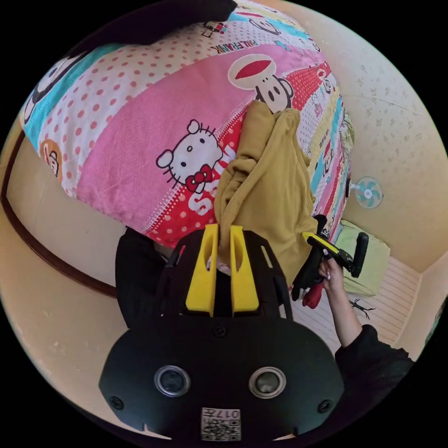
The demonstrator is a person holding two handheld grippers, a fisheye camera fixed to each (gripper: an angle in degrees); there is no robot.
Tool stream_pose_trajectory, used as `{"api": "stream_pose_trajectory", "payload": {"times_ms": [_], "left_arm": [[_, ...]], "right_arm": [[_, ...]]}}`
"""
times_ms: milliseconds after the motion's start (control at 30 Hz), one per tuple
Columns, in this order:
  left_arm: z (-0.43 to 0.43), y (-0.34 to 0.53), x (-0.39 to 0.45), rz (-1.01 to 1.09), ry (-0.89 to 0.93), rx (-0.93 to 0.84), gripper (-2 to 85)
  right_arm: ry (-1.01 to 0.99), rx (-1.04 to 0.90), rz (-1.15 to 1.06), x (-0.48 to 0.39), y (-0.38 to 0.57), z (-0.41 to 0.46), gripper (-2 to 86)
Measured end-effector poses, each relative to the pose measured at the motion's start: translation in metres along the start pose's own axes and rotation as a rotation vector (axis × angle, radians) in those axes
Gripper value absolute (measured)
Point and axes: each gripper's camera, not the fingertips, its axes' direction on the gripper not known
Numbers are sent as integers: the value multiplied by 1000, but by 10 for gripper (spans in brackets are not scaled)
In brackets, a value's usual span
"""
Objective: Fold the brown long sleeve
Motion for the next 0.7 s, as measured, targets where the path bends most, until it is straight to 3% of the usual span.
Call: {"api": "stream_pose_trajectory", "payload": {"times_ms": [167, 333, 500, 700], "left_arm": [[-7, 39, 136, 445, 6, 5, 43], [95, 92, 252, 794, -69, -234, 46], [162, 105, 259, 727, -116, -404, 116], [103, 82, 165, 360, -51, -78, 162]], "right_arm": [[-40, 92, 132, 72, 67, -37, 6], [-82, 101, 209, 132, 117, -47, 5], [-136, 62, 207, 171, 143, -45, 5], [-268, 46, 254, 200, 166, -40, 10]]}}
